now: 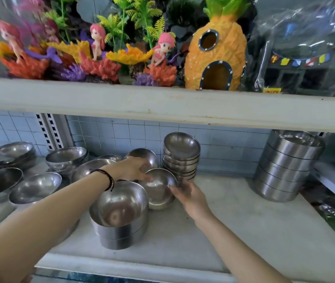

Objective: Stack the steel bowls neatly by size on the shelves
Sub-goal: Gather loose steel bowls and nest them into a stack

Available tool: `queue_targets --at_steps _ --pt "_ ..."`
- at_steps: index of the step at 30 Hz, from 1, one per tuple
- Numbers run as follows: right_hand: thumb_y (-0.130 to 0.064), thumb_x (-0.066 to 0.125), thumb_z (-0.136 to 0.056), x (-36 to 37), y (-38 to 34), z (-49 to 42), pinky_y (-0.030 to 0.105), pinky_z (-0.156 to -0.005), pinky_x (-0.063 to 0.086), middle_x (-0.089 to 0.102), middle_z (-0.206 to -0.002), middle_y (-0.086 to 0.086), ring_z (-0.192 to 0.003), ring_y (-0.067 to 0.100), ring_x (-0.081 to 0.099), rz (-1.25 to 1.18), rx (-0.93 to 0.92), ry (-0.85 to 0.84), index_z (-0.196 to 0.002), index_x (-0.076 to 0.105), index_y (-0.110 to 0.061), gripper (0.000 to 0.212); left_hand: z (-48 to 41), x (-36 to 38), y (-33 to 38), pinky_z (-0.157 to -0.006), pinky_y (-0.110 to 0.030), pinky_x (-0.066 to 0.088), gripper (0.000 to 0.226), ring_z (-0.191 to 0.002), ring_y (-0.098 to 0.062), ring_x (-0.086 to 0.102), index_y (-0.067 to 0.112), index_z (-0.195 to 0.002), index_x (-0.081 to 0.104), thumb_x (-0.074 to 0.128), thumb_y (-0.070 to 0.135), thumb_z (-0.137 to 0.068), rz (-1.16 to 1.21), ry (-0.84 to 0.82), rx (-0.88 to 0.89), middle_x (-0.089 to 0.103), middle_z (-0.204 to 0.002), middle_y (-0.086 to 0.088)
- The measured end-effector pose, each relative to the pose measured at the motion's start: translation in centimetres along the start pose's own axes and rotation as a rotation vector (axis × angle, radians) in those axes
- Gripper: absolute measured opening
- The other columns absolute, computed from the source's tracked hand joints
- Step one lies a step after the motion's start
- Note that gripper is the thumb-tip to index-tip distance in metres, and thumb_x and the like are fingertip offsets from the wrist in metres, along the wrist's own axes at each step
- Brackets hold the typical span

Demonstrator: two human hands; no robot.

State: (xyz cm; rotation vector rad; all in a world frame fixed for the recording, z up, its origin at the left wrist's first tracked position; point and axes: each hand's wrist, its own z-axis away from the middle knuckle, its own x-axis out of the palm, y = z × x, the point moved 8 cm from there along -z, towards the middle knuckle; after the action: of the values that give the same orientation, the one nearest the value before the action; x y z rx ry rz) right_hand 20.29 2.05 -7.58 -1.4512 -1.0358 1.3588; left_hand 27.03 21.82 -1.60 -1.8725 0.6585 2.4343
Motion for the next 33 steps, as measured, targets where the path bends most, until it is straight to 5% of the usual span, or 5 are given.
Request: queue_targets --at_steps 5,10,17,26,33 --pt "-0.025 0.072 -0.088 1.6 -0.1 0.3 0.041 -0.081 0.060 0.073 -0.104 -0.002 -0.095 0.018 0.070 -0.049 0.019 -0.049 -0.125 0.063 -0.026 0.037 -0.3 0.9 0.8 -0.079 -0.023 0.037 0.038 -0.084 -0.009 0.046 0.022 -0.110 0.058 0.070 0.046 -0.083 0.037 0.005 0.034 0.047 -0.078 0.011" --pt "-0.023 0.078 -0.083 1.5 -1.3 0.9 0.018 -0.082 0.054 0.070 -0.111 -0.006 -0.089 -0.005 0.065 -0.050 -0.078 -0.051 -0.125 0.056 -0.036 0.049 0.4 0.8 1.0 -0.082 -0.016 0.040 0.064 -0.090 -0.001 0.055 0.032 -0.136 0.050 0.073 0.049 -0.079 0.136 -0.018 0.085 0.060 -0.110 0.017" --pt "-0.022 0.088 -0.071 0.9 -2.5 1.3 0.009 -0.085 0.048 0.062 -0.130 -0.010 -0.106 -0.006 0.060 -0.050 -0.072 -0.170 -0.149 0.036 -0.030 0.094 2.1 0.3 2.2 -0.079 -0.009 0.042 0.066 -0.106 -0.001 0.056 0.041 -0.135 0.043 0.078 0.031 -0.080 0.290 -0.070 0.150 0.056 -0.114 0.026" --pt "0.005 0.085 -0.068 -1.5 -6.8 3.2 0.005 -0.071 0.046 0.059 -0.114 -0.015 -0.083 -0.015 0.062 -0.036 -0.196 -0.213 -0.112 0.048 -0.047 0.078 3.4 -0.5 4.6 -0.100 -0.029 0.048 0.076 -0.113 -0.003 0.061 0.043 -0.132 0.049 0.086 0.019 -0.070 0.484 -0.129 0.269 0.063 -0.122 0.014" --pt "0.003 0.084 -0.070 -3.6 -8.0 4.1 0.003 -0.067 0.044 0.046 -0.112 -0.022 -0.072 -0.019 0.059 -0.018 -0.245 -0.229 -0.106 0.046 -0.052 0.076 4.6 -0.4 6.3 -0.093 -0.017 0.049 0.083 -0.114 0.000 0.060 0.042 -0.136 0.043 0.081 0.004 -0.074 0.566 -0.203 0.330 0.063 -0.123 0.017"
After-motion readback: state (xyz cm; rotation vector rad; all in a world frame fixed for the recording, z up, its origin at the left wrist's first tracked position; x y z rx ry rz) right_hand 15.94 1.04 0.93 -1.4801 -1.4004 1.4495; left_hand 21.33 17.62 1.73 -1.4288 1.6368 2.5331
